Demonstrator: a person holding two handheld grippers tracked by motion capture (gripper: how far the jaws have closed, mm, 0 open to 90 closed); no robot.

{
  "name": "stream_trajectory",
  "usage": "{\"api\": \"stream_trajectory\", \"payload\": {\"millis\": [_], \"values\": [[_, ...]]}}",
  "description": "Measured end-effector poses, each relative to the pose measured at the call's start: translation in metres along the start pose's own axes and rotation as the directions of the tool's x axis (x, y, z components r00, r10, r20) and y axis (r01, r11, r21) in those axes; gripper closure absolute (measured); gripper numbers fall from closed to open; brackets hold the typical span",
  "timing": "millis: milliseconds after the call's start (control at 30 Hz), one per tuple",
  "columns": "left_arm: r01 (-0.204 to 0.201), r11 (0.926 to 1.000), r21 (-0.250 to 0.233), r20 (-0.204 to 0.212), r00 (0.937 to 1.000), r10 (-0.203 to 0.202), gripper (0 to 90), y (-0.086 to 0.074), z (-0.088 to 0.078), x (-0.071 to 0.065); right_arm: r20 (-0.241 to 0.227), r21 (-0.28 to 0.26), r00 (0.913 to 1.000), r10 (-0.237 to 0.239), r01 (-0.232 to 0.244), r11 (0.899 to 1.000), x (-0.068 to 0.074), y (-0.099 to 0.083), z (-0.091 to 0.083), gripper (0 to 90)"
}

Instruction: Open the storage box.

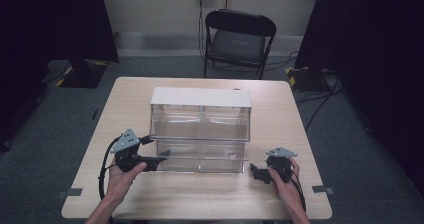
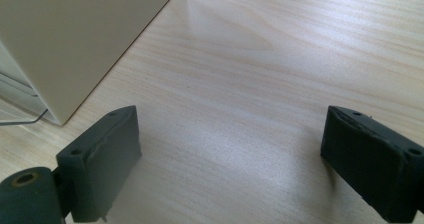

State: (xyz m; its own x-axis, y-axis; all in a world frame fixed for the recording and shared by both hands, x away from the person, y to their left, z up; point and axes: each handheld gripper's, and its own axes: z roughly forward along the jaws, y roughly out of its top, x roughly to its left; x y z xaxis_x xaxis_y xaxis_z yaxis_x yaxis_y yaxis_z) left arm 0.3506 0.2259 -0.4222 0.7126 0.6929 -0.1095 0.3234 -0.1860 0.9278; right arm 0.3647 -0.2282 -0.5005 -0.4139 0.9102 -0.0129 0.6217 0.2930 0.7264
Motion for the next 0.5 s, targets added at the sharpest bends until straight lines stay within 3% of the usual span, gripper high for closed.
{"api": "stream_trajectory", "payload": {"millis": [500], "values": [[0.015,0.9996,-0.025,-0.006,0.9999,-0.015,14.9,0.0035,-0.0035,0.0015,0.0,0.001,1.0,0.001,-0.001,1.0,0.0001,0.0,-0.0001,8.2]]}}
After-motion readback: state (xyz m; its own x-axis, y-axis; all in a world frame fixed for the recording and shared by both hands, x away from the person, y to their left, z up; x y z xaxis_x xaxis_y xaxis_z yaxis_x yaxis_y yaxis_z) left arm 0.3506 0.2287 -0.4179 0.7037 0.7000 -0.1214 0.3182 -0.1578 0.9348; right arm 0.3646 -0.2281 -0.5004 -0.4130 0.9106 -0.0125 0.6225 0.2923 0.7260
